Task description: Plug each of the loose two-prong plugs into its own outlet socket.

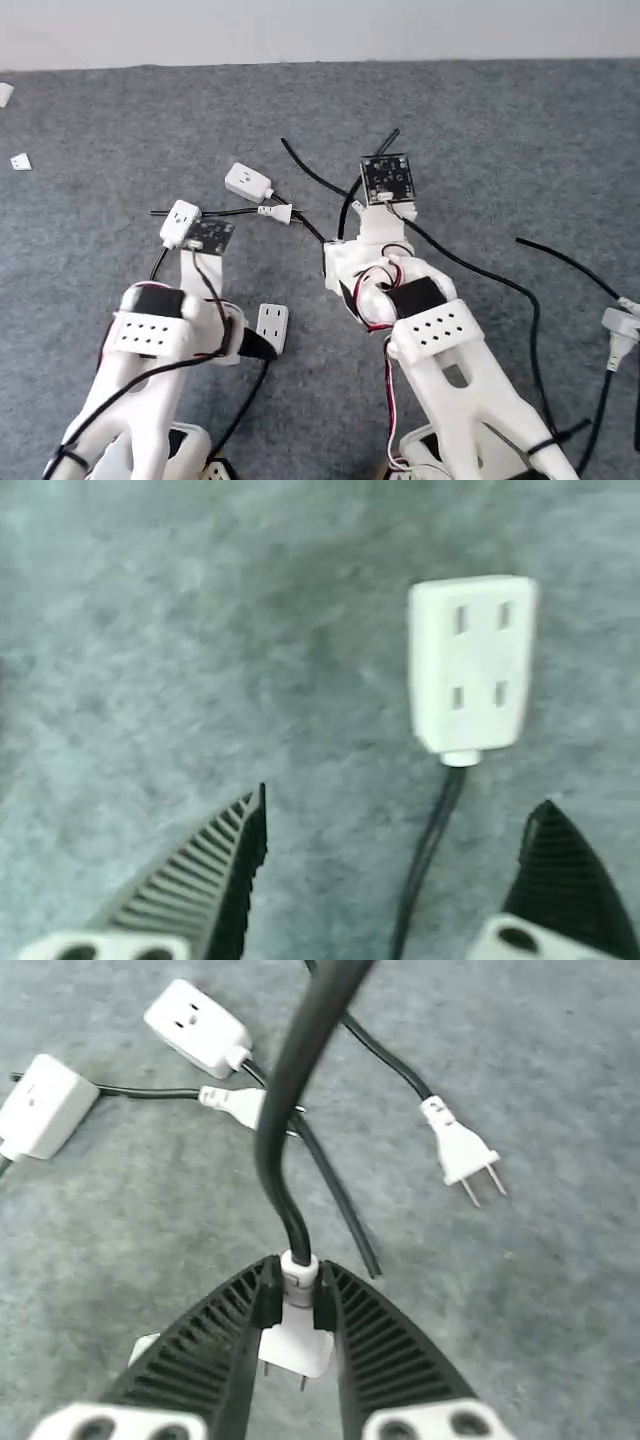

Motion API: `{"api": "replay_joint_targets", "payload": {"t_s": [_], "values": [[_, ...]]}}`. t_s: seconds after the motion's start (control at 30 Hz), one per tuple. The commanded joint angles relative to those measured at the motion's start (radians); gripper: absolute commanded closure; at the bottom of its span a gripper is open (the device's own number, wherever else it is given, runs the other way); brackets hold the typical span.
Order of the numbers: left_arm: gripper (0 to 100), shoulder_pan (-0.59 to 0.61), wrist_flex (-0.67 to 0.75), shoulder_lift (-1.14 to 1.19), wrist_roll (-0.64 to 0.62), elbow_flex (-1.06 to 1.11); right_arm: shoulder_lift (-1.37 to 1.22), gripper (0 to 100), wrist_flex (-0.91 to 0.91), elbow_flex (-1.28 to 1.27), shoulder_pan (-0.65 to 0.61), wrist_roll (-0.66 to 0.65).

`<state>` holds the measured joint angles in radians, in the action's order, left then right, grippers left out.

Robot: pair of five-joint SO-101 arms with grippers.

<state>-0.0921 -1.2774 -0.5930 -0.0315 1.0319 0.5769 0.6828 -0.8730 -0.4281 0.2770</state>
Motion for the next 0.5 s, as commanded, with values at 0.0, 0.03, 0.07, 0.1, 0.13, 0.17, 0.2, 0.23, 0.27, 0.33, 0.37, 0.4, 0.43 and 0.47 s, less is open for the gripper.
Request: {"api": "replay_joint_targets", "payload": {"t_s": [0.0,0.03,0.07,0.1,0.13,0.17,0.2,0.23,0.27,0.33,0.37,0.4,0.43,0.47], "values": [[62,-0.081,0.014,0.002,-0.101,-0.061,0.038,99.0,0.01,0.035,0.025,-0.014],[62,-0.091,0.046,0.003,-0.13,-0.061,0.038,99.0,0.012,0.035,0.024,-0.014],[62,-0.094,0.086,0.005,-0.157,-0.058,0.038,99.0,0.012,0.035,0.021,-0.014],[62,-0.094,0.118,0.017,-0.181,-0.058,0.038,99.0,0.012,0.035,0.021,-0.014],[62,-0.095,0.133,0.041,-0.199,-0.062,0.038,99.0,0.012,0.035,0.021,-0.014],[62,-0.1,0.143,0.08,-0.213,-0.074,0.038,99.0,0.012,0.035,0.021,-0.014],[62,-0.101,0.152,0.127,-0.222,-0.09,0.038,99.0,0.012,0.035,0.021,-0.014],[62,-0.101,0.163,0.181,-0.23,-0.108,0.038,99.0,0.012,0.035,0.021,-0.014],[62,-0.101,0.176,0.241,-0.241,-0.13,0.038,99.0,0.012,0.035,0.021,-0.014],[63,-0.098,0.198,0.361,-0.249,-0.176,0.038,99.0,0.012,0.035,0.018,-0.014],[65,-0.094,0.206,0.411,-0.249,-0.2,0.038,99.0,0.012,0.035,0.018,-0.014],[68,-0.094,0.212,0.462,-0.249,-0.226,0.038,99.0,0.012,0.035,0.018,-0.014],[72,-0.092,0.213,0.506,-0.249,-0.252,0.038,99.0,0.012,0.035,0.018,-0.014],[76,-0.092,0.213,0.542,-0.249,-0.275,0.038,99.0,0.012,0.035,0.018,-0.014]]}}
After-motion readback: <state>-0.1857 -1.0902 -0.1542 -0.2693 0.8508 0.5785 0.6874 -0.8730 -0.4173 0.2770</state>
